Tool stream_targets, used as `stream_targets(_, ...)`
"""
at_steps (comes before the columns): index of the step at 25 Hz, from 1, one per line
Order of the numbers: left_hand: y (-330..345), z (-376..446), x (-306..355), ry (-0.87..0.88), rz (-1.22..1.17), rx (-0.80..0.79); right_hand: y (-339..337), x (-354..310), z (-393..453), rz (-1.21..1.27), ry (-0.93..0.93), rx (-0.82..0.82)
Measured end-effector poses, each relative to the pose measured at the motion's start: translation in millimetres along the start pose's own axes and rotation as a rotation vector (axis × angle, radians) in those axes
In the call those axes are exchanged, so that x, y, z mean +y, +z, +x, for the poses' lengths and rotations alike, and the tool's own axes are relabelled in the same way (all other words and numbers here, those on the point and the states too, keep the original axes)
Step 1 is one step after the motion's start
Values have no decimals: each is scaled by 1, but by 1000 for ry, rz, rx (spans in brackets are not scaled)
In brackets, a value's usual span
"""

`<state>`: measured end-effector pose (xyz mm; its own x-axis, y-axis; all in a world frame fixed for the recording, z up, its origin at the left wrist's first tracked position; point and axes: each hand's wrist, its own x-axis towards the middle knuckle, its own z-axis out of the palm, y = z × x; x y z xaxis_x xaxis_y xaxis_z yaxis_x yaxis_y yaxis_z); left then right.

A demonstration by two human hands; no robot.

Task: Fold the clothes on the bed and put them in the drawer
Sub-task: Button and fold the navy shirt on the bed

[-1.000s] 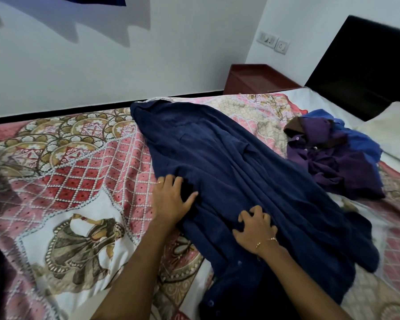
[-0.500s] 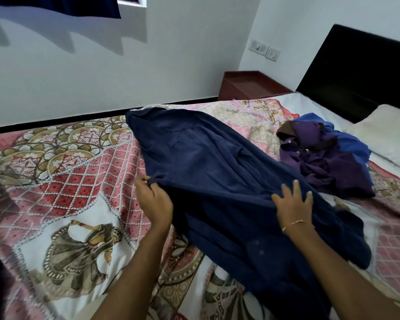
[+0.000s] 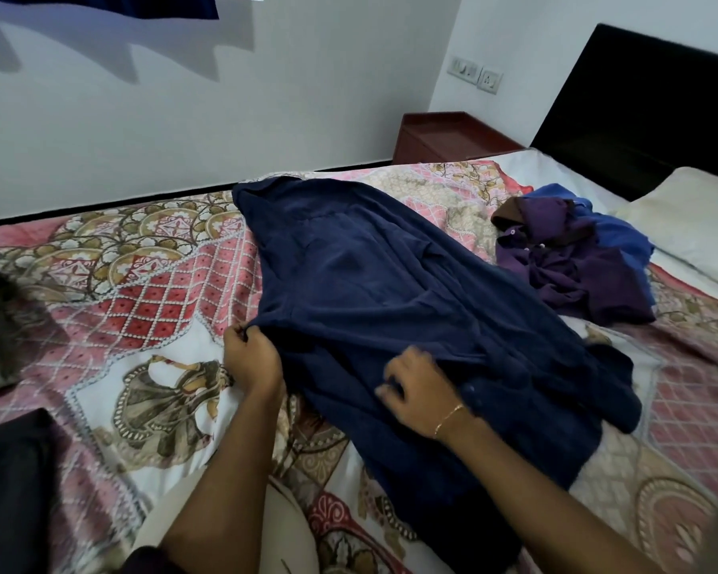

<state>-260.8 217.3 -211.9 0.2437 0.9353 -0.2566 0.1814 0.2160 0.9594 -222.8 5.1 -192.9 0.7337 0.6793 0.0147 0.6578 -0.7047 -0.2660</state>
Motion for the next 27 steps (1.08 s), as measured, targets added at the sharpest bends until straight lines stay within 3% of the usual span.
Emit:
stream_targets(1,-2,0,0,17,12,7,8,-17,-11,125,-28,-217)
stream_targets(2,-5,0,0,37,34,13,15,-32,-24,124,-31,-434)
stream_targets(3,-8,0,0,50,52,16,21,-40,-35,18,-59,-535)
stream_targets(5,-13,2,1,64,68,39,28,-52,-46,-44,-83,-495)
stream_targets(7,-19,2,2,88,92,80,31,-65,-52,76,-83,-530)
stream_targets(15,-43,4,-9,121,355,156,11,-83,-51,415,25,-1063)
stream_targets(16,-44,4,-7,158,425,152,11,-76,-48,469,45,-1046)
stream_targets(17,-44,3,-4,219,491,152,10,-66,-43,492,86,-922)
stream_targets(20,-33,-1,6,552,619,88,15,-12,-28,287,220,-119)
stream_targets(21,-24,-5,5,706,624,-1,14,9,-26,76,267,109)
stream_targets(22,-15,-11,2,853,632,-106,15,27,-27,-107,340,228)
stream_targets(24,0,-26,-13,1056,727,-292,12,55,-30,-248,553,124)
stream_targets(27,15,-31,-39,1175,1025,-525,7,86,-30,-170,755,-101)
